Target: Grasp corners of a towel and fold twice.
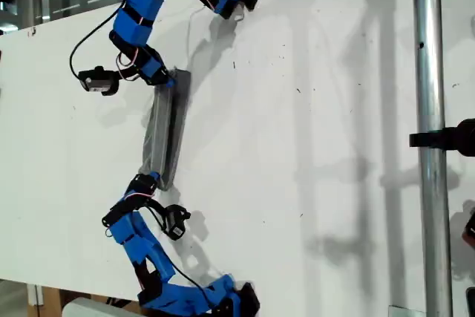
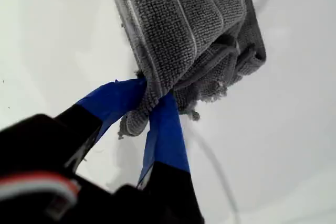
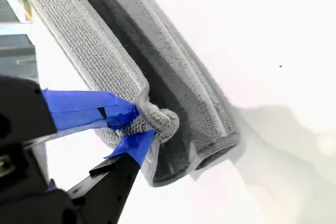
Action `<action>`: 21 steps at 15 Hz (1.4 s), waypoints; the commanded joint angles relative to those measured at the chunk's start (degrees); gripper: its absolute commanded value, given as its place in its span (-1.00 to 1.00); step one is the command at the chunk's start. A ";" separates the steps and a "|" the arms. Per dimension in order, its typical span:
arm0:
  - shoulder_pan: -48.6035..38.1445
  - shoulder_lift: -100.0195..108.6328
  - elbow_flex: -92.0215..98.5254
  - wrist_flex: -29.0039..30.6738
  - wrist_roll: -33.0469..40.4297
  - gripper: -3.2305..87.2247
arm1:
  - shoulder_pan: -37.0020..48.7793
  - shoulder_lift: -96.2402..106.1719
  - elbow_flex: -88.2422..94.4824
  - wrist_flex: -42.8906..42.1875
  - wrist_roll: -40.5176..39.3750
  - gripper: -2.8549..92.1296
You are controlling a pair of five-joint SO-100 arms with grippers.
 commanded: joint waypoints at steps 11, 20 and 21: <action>-5.98 8.26 -2.02 11.51 -11.60 -0.42 | 5.71 12.74 -1.67 9.58 7.38 -0.36; 17.23 62.58 46.85 0.62 -13.01 -0.67 | -3.08 48.52 36.04 0.00 37.44 -0.16; 20.83 72.60 57.13 -1.58 -17.05 -0.74 | -5.54 57.22 40.34 0.35 42.63 -0.15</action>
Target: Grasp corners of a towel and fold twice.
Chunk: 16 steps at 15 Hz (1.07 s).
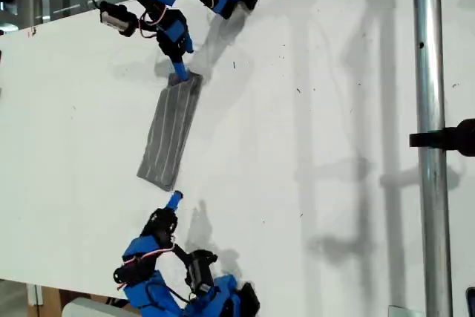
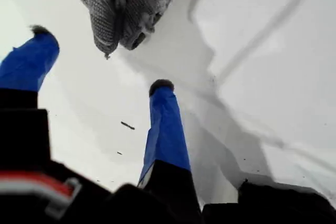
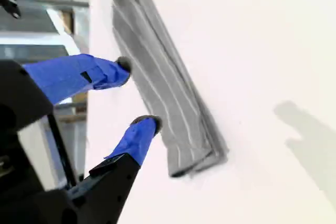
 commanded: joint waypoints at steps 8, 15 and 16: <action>23.82 85.87 68.99 -13.97 -23.99 -0.99 | -3.96 28.74 17.40 0.97 14.15 -0.11; 24.26 86.84 72.25 -8.70 -27.07 -0.99 | -0.44 -24.08 -0.18 -28.83 12.57 -0.08; 24.52 86.84 72.25 -8.26 -27.33 -0.99 | 0.09 -32.78 -7.12 -26.28 12.30 -0.05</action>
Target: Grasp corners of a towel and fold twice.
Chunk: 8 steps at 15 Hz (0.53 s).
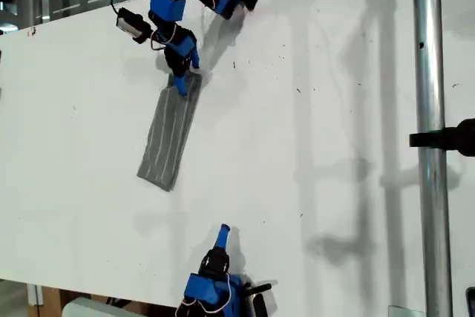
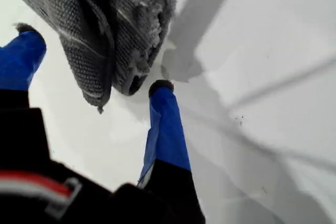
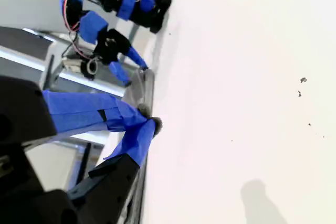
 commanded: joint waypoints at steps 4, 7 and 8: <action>1.58 0.35 -0.44 1.93 -1.85 -0.99 | 3.43 -22.94 -21.36 -2.02 -3.87 -0.14; 2.46 0.35 -0.70 2.29 -1.93 -0.99 | 5.80 -20.13 -19.25 -1.14 -9.76 -0.87; 2.55 0.35 -0.70 2.37 -1.76 -0.99 | 6.06 -17.31 -17.49 1.93 -10.28 -0.94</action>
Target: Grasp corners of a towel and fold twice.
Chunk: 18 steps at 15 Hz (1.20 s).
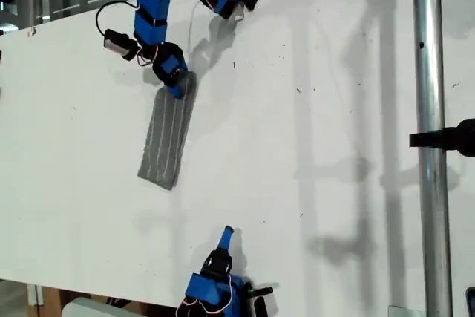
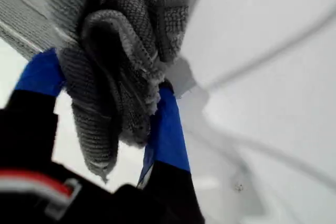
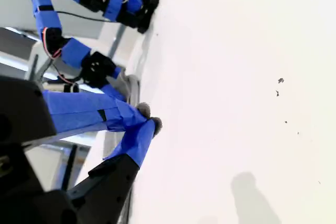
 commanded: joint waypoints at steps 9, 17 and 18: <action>2.81 0.35 -0.97 0.09 -0.53 -0.99 | -10.02 30.67 -3.60 20.48 -0.26 -0.94; 3.43 0.35 -0.26 -0.70 -1.32 -0.99 | -11.07 -6.77 -31.82 7.56 -4.48 -0.94; 3.60 0.35 -0.18 -0.79 -1.41 -0.99 | -10.46 -9.58 -33.22 7.82 -4.13 -0.86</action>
